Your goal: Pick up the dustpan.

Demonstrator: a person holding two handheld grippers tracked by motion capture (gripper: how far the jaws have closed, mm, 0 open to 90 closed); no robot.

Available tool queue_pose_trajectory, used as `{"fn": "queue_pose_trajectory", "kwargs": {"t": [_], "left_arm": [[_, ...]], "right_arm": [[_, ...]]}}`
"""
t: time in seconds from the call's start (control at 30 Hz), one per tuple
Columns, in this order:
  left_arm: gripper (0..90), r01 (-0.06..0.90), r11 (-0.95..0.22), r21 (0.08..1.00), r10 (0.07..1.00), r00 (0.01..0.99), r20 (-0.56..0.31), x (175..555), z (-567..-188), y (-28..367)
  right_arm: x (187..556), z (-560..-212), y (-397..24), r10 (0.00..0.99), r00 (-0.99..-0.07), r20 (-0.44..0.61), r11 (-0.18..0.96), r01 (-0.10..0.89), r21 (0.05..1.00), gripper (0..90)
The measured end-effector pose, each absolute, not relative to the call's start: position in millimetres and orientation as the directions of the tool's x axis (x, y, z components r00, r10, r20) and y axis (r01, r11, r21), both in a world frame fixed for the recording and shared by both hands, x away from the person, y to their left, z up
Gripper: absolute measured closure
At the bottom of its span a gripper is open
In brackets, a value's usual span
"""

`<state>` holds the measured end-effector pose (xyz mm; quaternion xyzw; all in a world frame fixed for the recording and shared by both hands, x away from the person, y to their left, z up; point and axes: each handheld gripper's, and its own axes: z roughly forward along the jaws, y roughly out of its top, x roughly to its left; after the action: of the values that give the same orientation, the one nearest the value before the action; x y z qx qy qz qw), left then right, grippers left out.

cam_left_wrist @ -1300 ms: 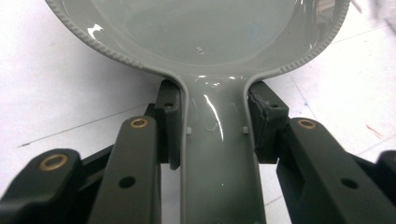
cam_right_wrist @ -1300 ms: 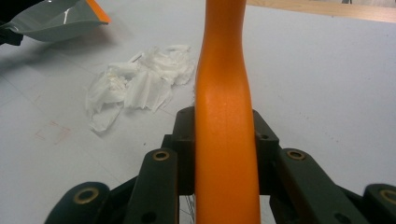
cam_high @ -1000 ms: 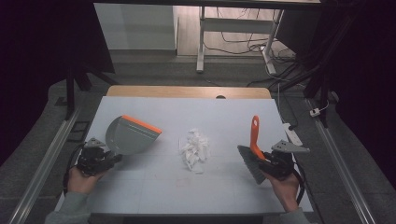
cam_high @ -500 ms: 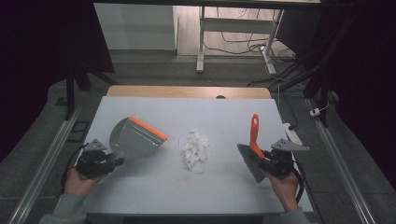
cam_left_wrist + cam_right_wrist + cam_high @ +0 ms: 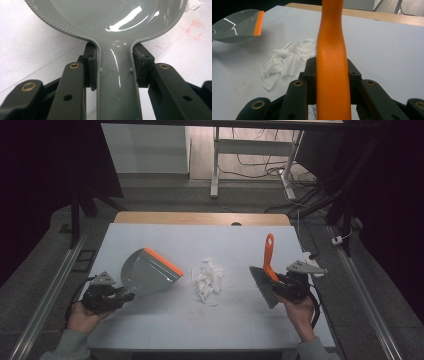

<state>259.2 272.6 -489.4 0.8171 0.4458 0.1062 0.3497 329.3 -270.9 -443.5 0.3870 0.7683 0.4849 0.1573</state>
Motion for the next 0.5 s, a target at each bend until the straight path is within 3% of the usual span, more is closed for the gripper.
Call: {"fn": "queue_pose_trajectory", "kwargs": {"t": [0.5], "left_arm": [[61.9, 0.638, -0.416, 0.648, 0.759, 0.636, -0.138, 254.1, -493.5, 268.9]], "right_arm": [[350.8, -436.7, -240.4, 0.735, -0.666, 0.129, 0.244, 0.436, 0.866, 70.4]]}}
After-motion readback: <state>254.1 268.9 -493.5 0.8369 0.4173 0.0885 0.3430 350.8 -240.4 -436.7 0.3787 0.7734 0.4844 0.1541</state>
